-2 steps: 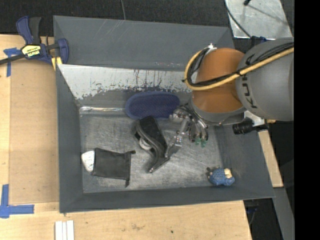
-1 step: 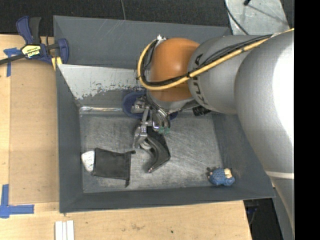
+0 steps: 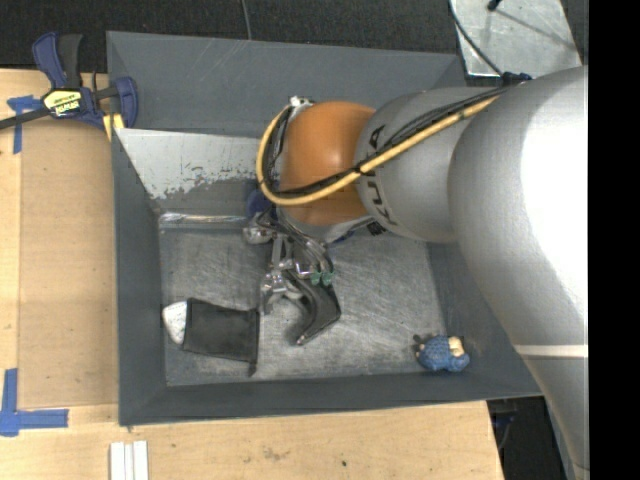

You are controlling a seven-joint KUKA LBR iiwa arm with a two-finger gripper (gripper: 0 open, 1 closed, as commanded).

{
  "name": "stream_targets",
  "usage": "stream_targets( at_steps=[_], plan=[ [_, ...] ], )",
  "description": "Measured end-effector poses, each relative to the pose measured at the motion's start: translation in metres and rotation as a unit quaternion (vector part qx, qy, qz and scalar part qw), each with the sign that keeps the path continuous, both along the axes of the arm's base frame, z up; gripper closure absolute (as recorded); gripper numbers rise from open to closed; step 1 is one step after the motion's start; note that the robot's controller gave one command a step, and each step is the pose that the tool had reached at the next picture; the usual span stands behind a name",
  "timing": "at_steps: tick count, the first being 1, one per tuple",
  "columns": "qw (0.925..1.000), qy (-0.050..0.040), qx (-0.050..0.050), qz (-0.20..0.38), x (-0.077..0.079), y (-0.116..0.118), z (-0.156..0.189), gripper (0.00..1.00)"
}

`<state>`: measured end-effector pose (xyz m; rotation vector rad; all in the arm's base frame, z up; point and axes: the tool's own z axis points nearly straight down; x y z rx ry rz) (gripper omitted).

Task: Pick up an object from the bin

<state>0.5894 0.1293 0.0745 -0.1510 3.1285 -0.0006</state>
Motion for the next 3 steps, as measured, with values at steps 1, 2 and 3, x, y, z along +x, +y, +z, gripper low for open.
stream_targets(
  at_steps=[1,2,3],
  plan=[
    [0.9999,0.0035,-0.001,-0.011,-0.046,-0.075,0.019,0.00],
    [0.9997,0.0150,0.006,0.018,0.026,-0.109,0.000,0.00],
    [0.9984,0.0110,0.001,0.055,0.033,-0.107,0.019,0.00]
  ],
)
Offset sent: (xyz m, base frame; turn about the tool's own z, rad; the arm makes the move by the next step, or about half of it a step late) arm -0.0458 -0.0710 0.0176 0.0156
